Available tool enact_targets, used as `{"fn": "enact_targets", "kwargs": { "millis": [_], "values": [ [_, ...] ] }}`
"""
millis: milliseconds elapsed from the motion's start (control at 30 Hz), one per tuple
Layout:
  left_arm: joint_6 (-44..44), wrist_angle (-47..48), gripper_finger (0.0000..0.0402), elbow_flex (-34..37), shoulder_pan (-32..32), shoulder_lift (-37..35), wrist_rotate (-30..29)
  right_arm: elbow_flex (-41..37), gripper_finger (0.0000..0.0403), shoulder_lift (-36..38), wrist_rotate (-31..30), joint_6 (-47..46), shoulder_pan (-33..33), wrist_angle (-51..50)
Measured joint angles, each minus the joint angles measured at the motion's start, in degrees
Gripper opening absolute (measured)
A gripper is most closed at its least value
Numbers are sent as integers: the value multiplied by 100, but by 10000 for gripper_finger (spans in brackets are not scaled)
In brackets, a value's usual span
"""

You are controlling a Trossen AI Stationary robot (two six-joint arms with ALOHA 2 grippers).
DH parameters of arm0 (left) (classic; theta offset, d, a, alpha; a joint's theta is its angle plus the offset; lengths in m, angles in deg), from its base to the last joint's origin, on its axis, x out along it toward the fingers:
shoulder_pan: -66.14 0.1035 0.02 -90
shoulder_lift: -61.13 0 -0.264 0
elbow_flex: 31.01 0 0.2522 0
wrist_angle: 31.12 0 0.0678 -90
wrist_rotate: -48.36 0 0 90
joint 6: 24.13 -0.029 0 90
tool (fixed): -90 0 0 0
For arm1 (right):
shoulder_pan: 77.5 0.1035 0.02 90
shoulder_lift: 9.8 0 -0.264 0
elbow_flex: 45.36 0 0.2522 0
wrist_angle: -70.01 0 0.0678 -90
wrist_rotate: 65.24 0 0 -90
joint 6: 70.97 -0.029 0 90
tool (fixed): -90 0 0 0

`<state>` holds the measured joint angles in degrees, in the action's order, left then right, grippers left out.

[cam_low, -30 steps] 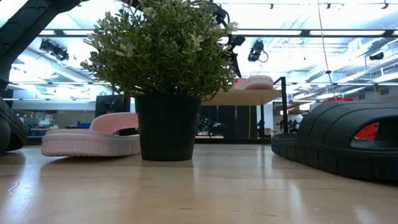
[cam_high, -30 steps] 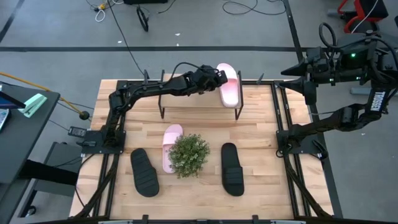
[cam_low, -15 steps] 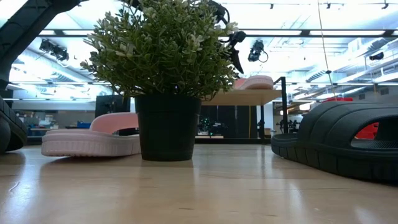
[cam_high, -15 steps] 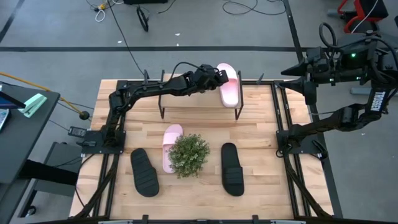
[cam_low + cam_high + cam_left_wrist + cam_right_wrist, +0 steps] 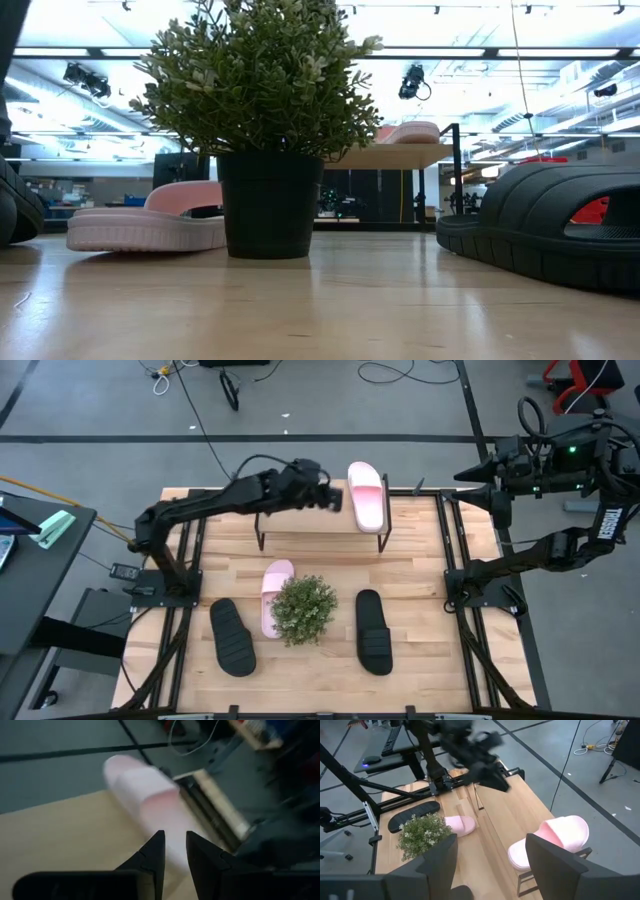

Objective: Pick and place slides into the shelf
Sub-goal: Put the pink slipper on the shelf

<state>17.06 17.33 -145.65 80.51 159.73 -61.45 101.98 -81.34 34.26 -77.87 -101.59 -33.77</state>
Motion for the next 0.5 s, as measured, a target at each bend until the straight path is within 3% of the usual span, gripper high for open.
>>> {"fn": "enact_targets", "kwargs": {
  "millis": [233,500],
  "values": [
    [-355,1592,82,-2,-597,-627,-607,0,240,-50,1,-80,1,1],
    [230,3557,82,0,-1452,-701,-1706,0,240,-58,0,-280,1,0]
  ]
}}
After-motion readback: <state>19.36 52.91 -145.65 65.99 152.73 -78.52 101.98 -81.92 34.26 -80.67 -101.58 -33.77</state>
